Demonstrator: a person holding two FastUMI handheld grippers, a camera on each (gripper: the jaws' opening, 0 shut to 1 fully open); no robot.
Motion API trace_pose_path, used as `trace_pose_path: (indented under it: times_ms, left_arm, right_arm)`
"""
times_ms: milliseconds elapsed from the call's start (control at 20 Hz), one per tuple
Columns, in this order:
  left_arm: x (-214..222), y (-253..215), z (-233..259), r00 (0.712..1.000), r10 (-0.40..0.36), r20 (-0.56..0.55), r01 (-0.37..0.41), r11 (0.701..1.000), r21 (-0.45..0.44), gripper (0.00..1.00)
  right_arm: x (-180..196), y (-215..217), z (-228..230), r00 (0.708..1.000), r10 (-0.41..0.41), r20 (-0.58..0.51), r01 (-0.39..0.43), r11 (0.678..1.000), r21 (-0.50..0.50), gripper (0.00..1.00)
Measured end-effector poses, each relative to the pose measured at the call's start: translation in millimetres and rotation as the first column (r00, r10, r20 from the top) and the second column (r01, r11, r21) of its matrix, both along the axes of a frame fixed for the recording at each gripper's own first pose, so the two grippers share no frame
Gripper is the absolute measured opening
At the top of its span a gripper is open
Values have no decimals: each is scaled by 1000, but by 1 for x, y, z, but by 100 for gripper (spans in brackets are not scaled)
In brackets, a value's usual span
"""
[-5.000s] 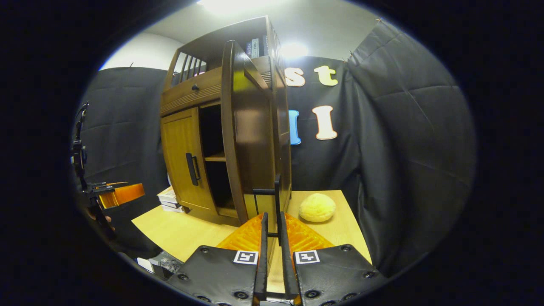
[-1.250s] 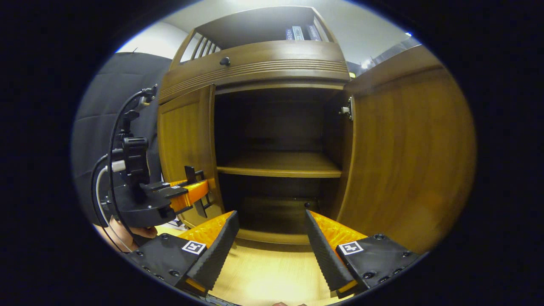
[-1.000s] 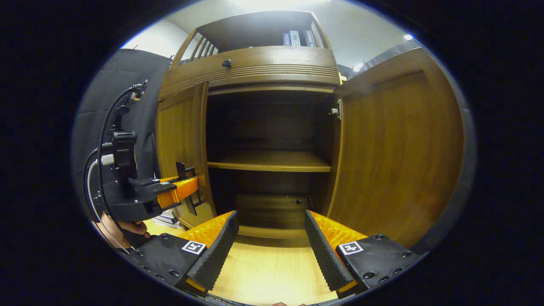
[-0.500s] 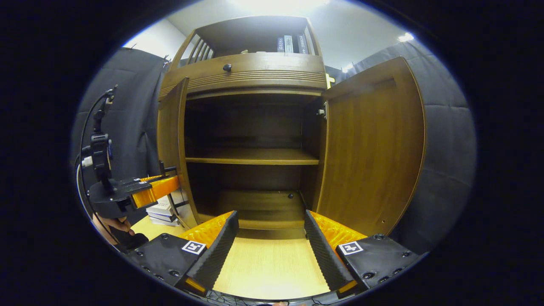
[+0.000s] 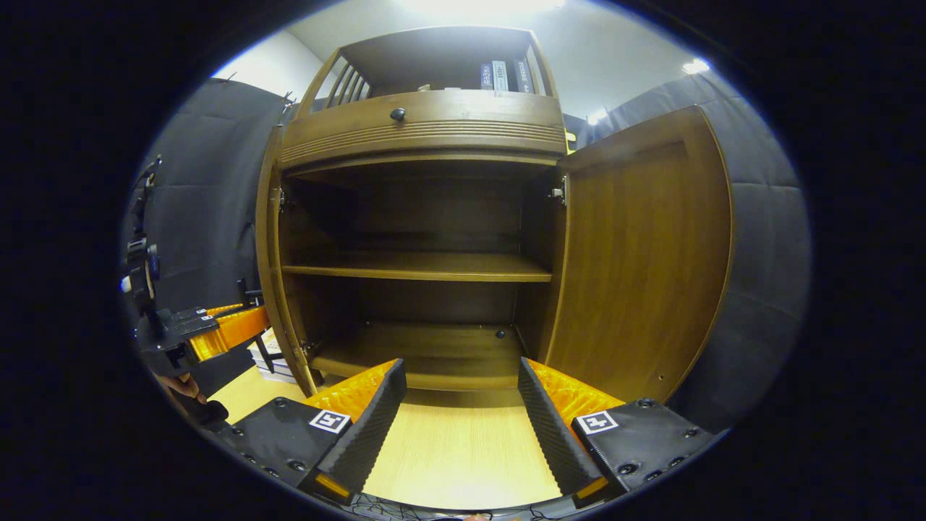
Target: Open the right door of the double-door shoe cabinet with the right hand, and open the left door with the left hand.
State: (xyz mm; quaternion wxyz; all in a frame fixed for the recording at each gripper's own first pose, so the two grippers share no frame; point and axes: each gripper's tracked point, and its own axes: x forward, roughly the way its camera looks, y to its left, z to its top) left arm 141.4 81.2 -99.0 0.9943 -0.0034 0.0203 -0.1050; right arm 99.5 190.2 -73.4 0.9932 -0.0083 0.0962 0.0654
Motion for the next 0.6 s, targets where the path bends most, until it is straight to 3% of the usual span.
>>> trace_pose_path:
  times_ms: [200,450,600]
  left_arm:
    - [-17,26,1,999,34,10,-33,999,-8,21]
    - [-28,63,5,999,30,13,-29,996,-81,21]
    - [-38,84,-3,1000,28,-11,-28,998,-60,18]
  right_arm:
    - [7,10,1,1000,31,0,-31,999,8,98]
    - [11,22,-1,998,69,-8,-69,998,5,98]
    - [15,22,0,998,70,-4,-70,997,-10,98]
